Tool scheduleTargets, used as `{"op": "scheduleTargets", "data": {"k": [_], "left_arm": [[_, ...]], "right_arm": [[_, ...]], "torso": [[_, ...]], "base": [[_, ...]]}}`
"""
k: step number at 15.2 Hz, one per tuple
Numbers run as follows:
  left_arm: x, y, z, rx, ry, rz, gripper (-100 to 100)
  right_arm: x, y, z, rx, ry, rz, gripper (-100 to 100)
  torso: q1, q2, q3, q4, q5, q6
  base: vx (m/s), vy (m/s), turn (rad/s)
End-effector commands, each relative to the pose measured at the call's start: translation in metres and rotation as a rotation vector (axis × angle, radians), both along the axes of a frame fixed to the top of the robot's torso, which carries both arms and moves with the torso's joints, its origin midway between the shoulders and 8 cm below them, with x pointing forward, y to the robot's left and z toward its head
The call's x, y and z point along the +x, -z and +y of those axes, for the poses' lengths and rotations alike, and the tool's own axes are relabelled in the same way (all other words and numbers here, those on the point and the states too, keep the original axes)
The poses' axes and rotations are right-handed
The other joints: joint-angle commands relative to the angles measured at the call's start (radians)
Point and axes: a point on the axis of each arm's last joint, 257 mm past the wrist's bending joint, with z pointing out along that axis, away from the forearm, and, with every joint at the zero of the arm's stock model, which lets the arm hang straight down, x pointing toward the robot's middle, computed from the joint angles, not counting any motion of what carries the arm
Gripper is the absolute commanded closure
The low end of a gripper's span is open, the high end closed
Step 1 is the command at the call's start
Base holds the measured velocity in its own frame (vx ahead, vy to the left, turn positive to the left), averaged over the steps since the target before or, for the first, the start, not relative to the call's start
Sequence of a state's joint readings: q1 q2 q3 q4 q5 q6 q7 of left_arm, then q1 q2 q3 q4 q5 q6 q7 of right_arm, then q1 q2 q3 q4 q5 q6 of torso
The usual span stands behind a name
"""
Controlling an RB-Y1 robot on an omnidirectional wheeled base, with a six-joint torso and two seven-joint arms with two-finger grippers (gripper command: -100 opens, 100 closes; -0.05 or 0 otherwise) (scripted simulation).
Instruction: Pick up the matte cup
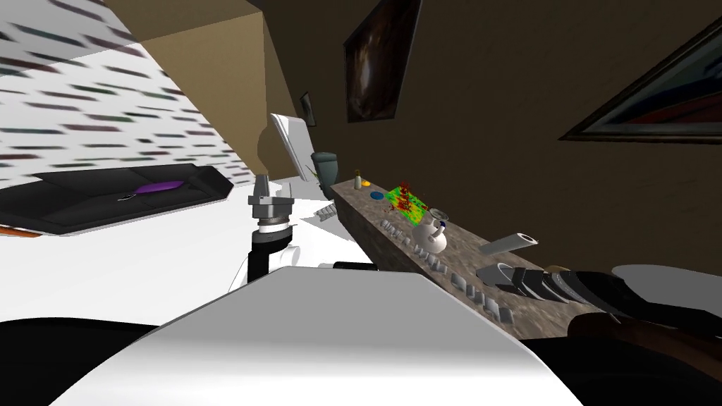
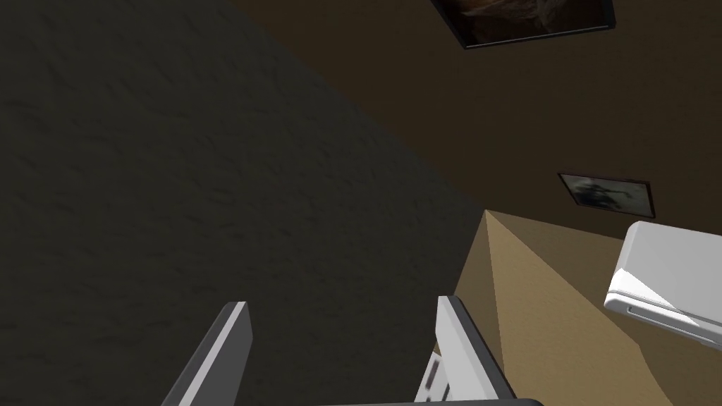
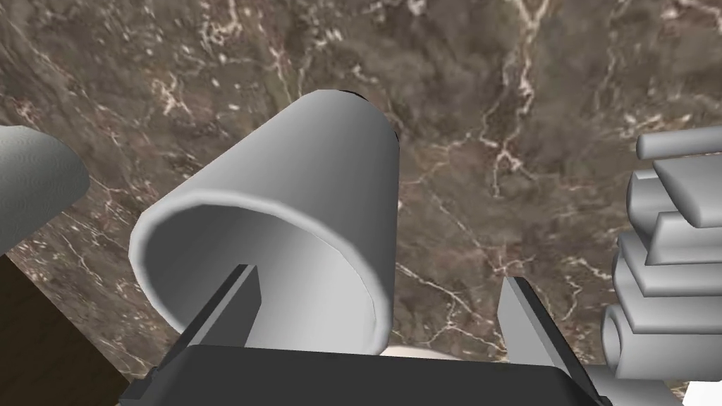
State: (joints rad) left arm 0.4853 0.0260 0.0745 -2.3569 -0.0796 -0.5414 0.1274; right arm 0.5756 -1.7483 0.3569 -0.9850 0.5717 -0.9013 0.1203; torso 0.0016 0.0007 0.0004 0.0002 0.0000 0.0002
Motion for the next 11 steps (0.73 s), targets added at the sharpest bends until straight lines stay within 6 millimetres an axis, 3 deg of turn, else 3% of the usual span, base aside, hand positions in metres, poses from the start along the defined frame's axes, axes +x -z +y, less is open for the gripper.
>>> {"op": "scheduleTargets", "data": {"k": [1, 3, 4, 8, 10, 11], "left_arm": [[0.0, 0.0, 0.0, 0.0, 0.0, 0.0, 0], [0.0, 0.0, 0.0, 0.0, 0.0, 0.0, 0], [0.0, 0.0, 0.0, 0.0, 0.0, 0.0, 0], [0.0, 0.0, 0.0, 0.0, 0.0, 0.0, 0], [0.0, 0.0, 0.0, 0.0, 0.0, 0.0, 0], [0.0, 0.0, 0.0, 0.0, 0.0, 0.0, 0]], "right_arm": [[-0.012, 0.015, 0.0, 0.001, 0.014, 0.0, -100], [-0.01, 0.012, 0.001, 0.003, 0.011, 0.001, -100], [-0.01, 0.013, 0.001, 0.001, 0.012, 0.0, 100], [-0.013, 0.013, 0.0, -0.001, 0.016, 0.007, 100], [0.005, -0.008, 0.0, -0.004, -0.007, 0.0, 100], [-0.002, 0.0, 0.0, -0.004, 0.002, 0.0, 100]], "torso": [[0.0, 0.0, 0.0, 0.0, 0.0, 0.0], [-0.002, 0.0, 0.0, 0.0, 0.0, 0.0], [-0.001, 0.001, 0.0, 0.0, 0.0, 0.0], [-0.002, 0.003, 0.003, 0.003, -0.001, -0.001], [-0.002, 0.004, 0.003, 0.003, 0.0, -0.002], [0.0, 0.005, 0.004, 0.003, 0.0, -0.001]], "base": [[0.034, -0.027, 0.121], [0.021, -0.02, 0.05], [0.0, 0.0, 0.0], [-0.001, 0.0, -0.007], [-0.019, 0.014, -0.13], [-0.014, 0.013, -0.06]]}}
